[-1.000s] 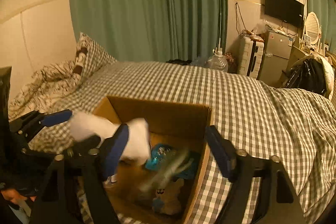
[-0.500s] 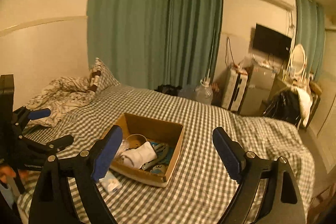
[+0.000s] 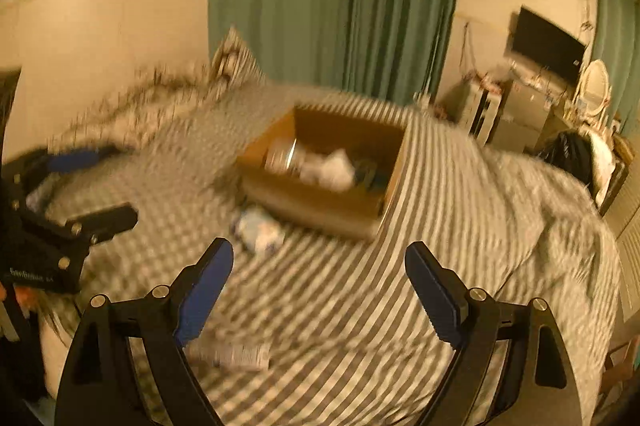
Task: Organize objects
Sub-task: 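Grasp the white lotion tube with the right tool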
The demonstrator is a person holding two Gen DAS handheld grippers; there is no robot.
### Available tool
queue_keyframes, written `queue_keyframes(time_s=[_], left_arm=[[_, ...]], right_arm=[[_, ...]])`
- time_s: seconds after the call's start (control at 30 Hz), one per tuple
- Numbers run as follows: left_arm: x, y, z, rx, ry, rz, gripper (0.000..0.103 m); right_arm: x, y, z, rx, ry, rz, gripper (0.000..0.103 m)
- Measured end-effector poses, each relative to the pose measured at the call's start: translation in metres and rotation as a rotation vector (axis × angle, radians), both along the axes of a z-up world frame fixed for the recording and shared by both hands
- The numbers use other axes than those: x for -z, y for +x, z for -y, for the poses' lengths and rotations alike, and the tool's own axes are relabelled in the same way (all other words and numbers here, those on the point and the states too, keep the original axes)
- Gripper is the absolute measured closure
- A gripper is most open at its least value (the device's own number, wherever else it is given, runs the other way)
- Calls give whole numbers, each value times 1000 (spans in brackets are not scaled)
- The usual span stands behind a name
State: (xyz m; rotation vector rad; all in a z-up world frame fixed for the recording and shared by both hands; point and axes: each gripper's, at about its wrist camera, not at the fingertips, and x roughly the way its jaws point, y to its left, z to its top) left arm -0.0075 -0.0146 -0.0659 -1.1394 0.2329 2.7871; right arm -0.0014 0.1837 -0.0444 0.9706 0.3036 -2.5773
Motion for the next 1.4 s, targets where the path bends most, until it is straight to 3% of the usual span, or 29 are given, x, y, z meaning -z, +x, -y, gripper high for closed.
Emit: queue_keyframes(time_s=[0.13,0.2,0.33,0.47,0.77,1.0,1.1,1.27,1.4], left_arm=[[33,4,2,8,-53,29,0],[42,3,7,-8,-73,31,0],[41,-1,21,-44,-59,-1,0],[35,-11,36,-91,-27,-12,0],[28,-29,65,-207,-15,8,0],[19,-34,79,-250,6,-17,0],[20,-36,82,-256,7,-12,0],[24,-39,87,-274,7,0,0],[27,-43,91,-297,23,16,0]], right_arm=[[56,8,12,-47,32,112,15],[77,10,26,-107,96,143,15],[108,14,60,-215,244,171,15],[132,7,80,-280,284,213,15],[132,-17,100,-320,237,144,15],[121,-29,84,-245,132,143,15],[120,-32,98,-287,168,126,15],[140,-37,130,-412,226,192,16],[129,-50,125,-376,130,212,66]])
